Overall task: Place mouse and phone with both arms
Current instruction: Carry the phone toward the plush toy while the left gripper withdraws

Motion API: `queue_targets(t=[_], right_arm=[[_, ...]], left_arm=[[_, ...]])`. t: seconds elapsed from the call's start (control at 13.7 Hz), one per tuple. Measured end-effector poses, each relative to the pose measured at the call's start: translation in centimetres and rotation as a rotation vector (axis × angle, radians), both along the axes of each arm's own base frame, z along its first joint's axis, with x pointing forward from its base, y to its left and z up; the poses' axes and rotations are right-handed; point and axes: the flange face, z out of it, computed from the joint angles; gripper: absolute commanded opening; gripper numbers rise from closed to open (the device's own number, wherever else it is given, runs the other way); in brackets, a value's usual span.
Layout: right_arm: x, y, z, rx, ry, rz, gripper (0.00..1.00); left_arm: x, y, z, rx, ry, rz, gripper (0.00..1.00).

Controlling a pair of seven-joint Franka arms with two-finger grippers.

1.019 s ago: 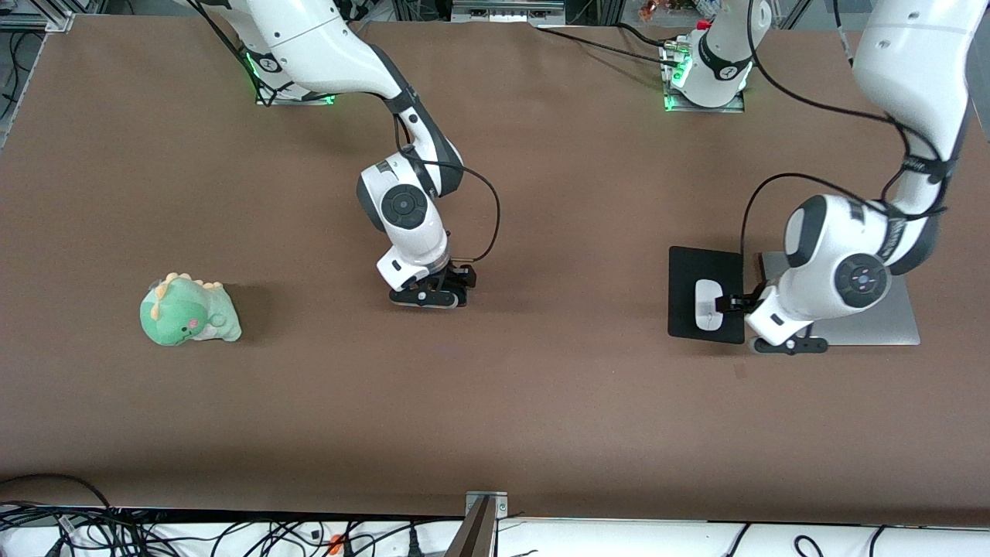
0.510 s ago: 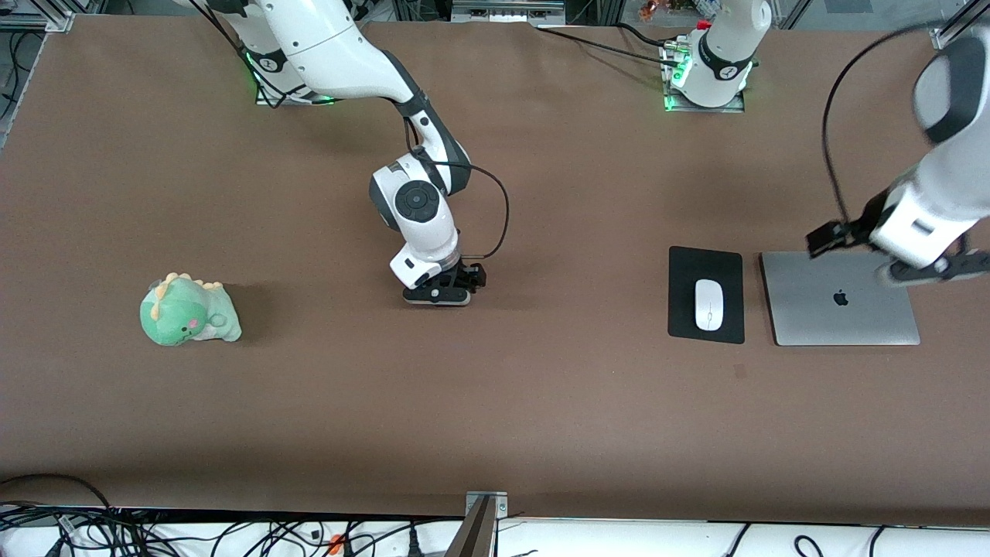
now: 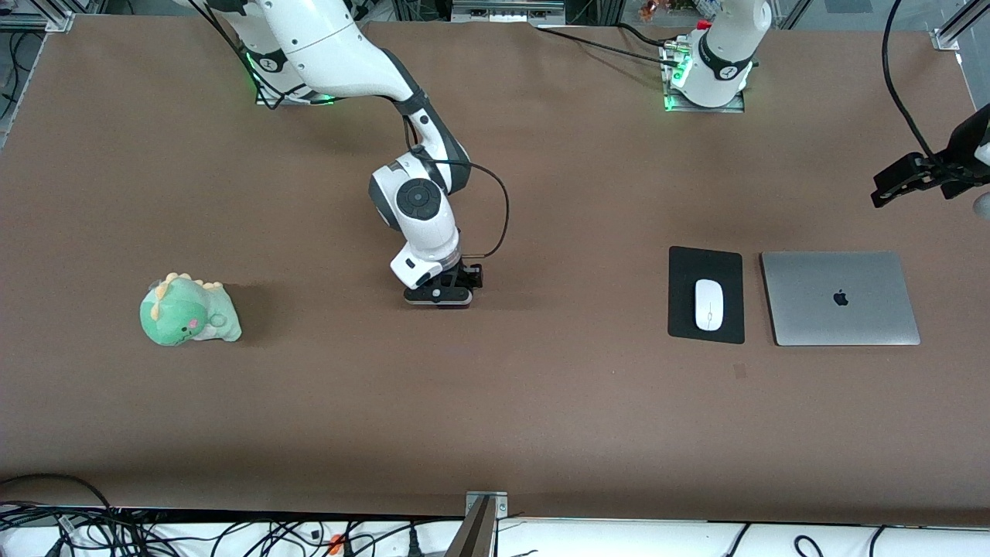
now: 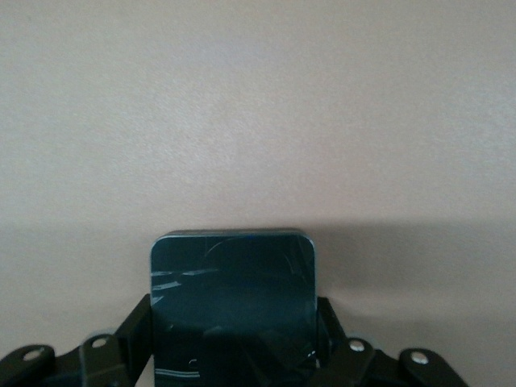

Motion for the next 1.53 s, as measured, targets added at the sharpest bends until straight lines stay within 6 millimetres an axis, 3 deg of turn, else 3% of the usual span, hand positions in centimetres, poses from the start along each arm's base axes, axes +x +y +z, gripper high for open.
queue_targets(t=[0.22,0.36,0.58,0.8,1.02,1.24,1.38,1.53], right_arm=[[1.7,-1.3,1.0,-0.056,0.059,0.044,0.1],[3.6,-3.4,1.9,-0.076,0.08,0.094,0.09],[6.6,-8.4,2.6,-0.095,0.109,0.17,0.09],[8.8,-15.9,3.7,-0.091,0.128,0.145,0.06],[8.7,-22.9,4.6,-0.041,0.107,0.024,0.06],[7.8,-29.5,3.6,-0.027,0.056,-0.069,0.07],[6.6,-31.6,1.9,-0.03,0.028,-0.084,0.07],[5.8,-31.8,0.9,-0.032,0.025,-0.083,0.08]], left_arm=[[0.0,-1.1,0.4,-0.003,0.009,0.072,1.0],[-0.3,-3.6,0.2,-0.001,0.042,0.069,1.0],[-0.5,-5.3,0.1,0.001,0.056,0.058,1.0],[-0.5,-4.9,0.2,0.001,0.055,0.065,1.0],[-0.6,-5.3,0.6,0.002,0.053,0.059,1.0],[-0.6,-4.9,0.6,0.003,0.056,0.068,1.0],[-0.7,-5.2,0.7,0.003,0.055,0.061,1.0],[-0.8,-5.7,0.9,0.003,0.054,0.052,1.0]])
